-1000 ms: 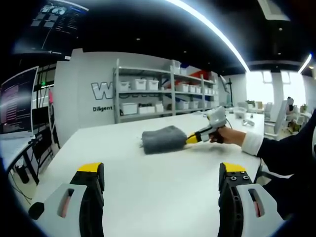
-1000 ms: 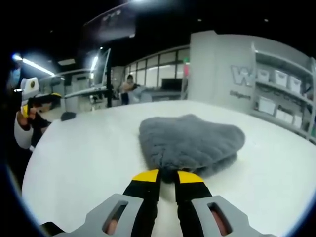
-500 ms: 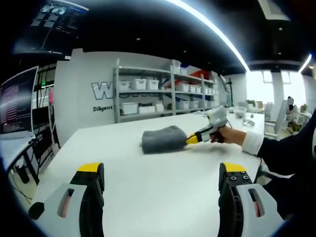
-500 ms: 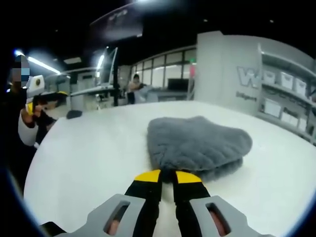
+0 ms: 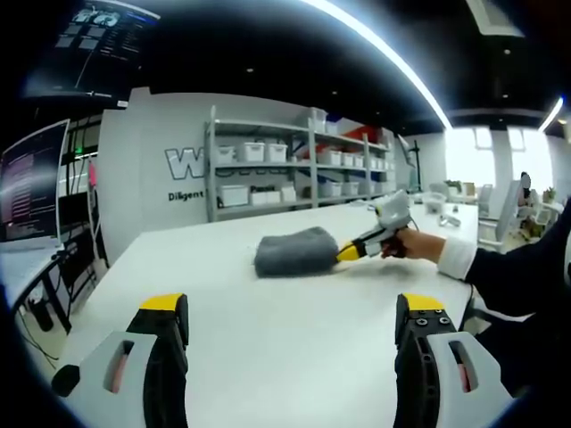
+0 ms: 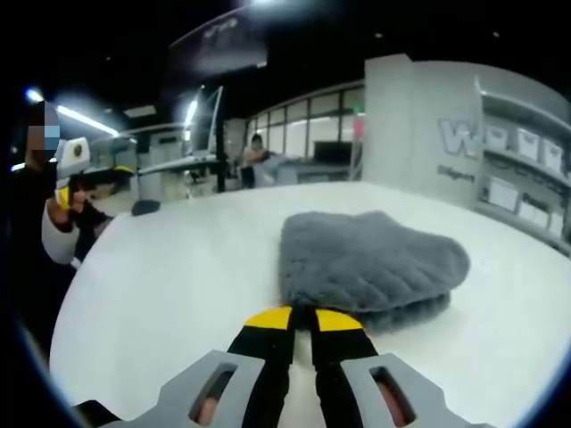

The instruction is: Open the folded towel by lifting each exposed corner and separating the folded layers until the towel lies flat within the target outline without major curled edges

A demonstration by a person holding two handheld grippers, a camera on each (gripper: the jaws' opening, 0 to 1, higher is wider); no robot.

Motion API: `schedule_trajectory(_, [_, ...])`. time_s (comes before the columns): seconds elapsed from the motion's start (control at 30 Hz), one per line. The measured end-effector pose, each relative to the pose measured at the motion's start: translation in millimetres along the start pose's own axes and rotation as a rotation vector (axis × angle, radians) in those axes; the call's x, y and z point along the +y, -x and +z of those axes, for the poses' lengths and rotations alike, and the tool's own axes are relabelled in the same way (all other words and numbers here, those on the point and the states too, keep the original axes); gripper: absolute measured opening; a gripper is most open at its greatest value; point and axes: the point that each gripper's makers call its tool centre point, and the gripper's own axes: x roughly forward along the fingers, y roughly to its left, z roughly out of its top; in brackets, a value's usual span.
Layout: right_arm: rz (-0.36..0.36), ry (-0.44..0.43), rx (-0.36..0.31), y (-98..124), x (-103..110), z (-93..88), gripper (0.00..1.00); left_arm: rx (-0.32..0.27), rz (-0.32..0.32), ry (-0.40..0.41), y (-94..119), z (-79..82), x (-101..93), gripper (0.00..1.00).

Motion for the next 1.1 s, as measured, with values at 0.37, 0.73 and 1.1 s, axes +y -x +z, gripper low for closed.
schedule_trajectory(0.37, [0.055, -0.010, -0.017, -1, 11, 3.2, 0.03, 0.003, 0.000, 0.000, -1, -0.9, 0.5, 0.94])
schedule_trajectory(0.73, [0.106, -0.033, -0.029, -2, 19, 5.3, 0.02, 0.008, 0.001, 0.001, -1, -2.8, 1.3, 0.94])
schedule_trajectory(1.1, [0.144, -0.022, -0.028, -3, 28, 6.7, 0.02, 0.013, 0.004, 0.006, -1, -4.7, 3.1, 0.94])
